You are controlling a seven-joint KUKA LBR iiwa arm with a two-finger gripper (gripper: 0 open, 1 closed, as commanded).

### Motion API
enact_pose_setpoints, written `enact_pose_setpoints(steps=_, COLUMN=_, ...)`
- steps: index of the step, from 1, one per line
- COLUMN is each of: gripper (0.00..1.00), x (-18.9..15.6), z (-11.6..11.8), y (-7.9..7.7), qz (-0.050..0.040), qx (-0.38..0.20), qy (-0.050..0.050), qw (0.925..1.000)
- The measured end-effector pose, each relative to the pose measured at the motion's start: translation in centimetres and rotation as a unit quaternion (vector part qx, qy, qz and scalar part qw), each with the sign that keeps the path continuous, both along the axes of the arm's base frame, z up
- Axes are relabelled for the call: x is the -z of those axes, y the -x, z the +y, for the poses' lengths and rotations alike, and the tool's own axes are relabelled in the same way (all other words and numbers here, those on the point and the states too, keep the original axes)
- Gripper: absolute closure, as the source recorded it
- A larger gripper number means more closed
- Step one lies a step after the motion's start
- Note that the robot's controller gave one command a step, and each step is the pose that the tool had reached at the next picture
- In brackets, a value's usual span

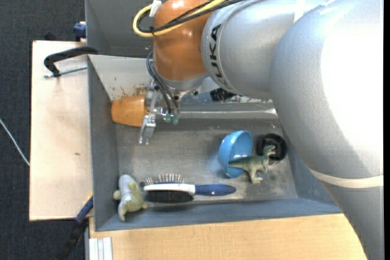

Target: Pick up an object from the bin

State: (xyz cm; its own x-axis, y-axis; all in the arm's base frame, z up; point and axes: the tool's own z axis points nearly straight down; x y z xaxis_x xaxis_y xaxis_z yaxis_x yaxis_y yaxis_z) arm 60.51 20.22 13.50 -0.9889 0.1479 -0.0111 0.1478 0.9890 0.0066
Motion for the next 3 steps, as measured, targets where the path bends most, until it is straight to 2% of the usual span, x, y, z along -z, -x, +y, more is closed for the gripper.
enact_pose_setpoints(steps=1, gripper=0.0, x=4.2, z=-5.3, y=0.4, qz=0.0073, qx=-0.003, qy=0.004, qw=1.0)
enact_pose_setpoints(steps=2, gripper=0.0, x=5.7, z=0.8, y=1.4, qz=-0.0013, qx=0.044, qy=0.009, qw=0.999)
enact_pose_setpoints(steps=3, gripper=0.0, x=0.5, z=1.6, y=0.1, qz=0.0006, qx=0.061, qy=0.0, qw=0.9982)
